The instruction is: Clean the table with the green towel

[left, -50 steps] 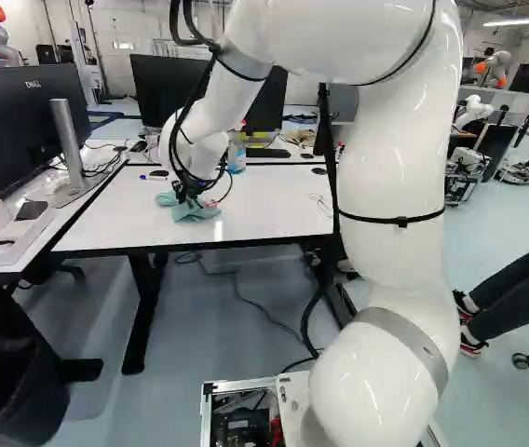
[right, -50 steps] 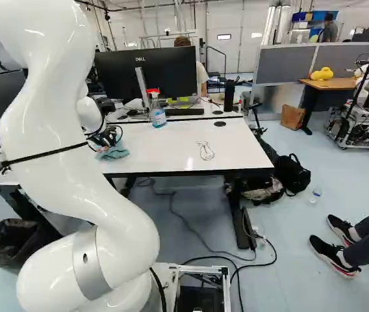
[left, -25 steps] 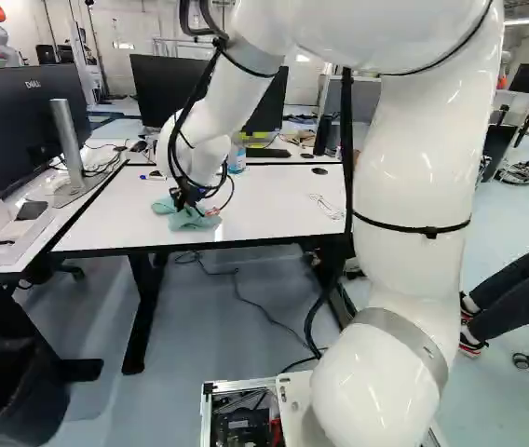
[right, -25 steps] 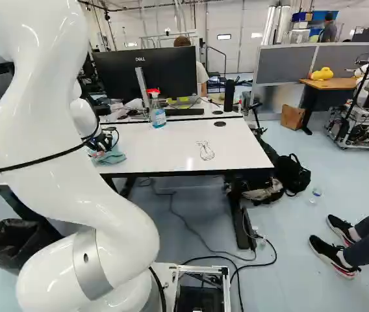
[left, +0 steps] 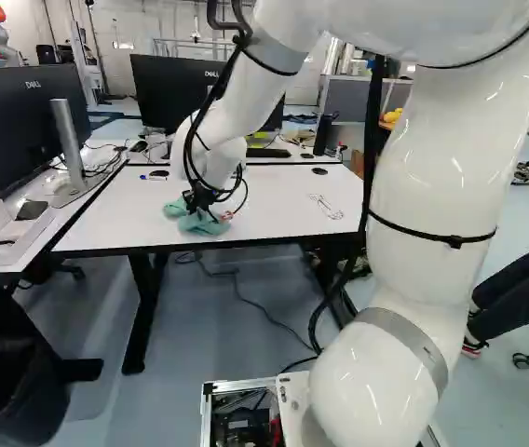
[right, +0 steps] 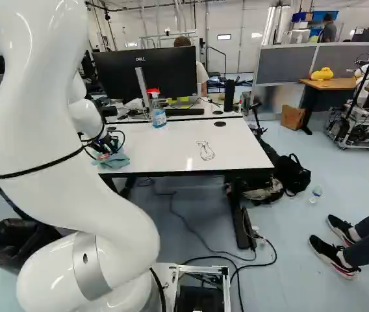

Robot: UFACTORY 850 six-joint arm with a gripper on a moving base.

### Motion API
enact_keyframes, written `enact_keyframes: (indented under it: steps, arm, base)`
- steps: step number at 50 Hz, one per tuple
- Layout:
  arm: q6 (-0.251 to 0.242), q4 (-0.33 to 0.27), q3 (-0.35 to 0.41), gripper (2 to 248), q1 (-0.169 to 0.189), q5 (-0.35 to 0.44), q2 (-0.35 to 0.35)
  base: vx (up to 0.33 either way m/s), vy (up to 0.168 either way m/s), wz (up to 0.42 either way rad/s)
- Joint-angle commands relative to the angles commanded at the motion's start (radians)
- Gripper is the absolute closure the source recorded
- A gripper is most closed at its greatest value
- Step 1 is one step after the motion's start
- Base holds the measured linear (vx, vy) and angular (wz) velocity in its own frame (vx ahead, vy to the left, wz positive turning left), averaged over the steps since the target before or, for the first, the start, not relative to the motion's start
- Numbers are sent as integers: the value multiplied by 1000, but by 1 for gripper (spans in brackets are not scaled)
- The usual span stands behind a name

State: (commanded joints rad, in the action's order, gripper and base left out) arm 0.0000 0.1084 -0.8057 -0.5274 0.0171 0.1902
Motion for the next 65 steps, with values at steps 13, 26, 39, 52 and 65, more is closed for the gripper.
enact_keyframes:
  steps: [13,26,39,52,65]
  arm:
    - [0,0,-18,200,41,0,15]
    - [0,0,-64,200,60,0,54]
    - [0,0,-61,200,60,0,45]
    - [0,0,-70,200,43,0,24]
    - [0,0,-95,200,6,0,26]
  base:
    - [0,0,0]
    - [0,0,0]
    - [0,0,0]
    - [0,0,0]
    - [0,0,0]
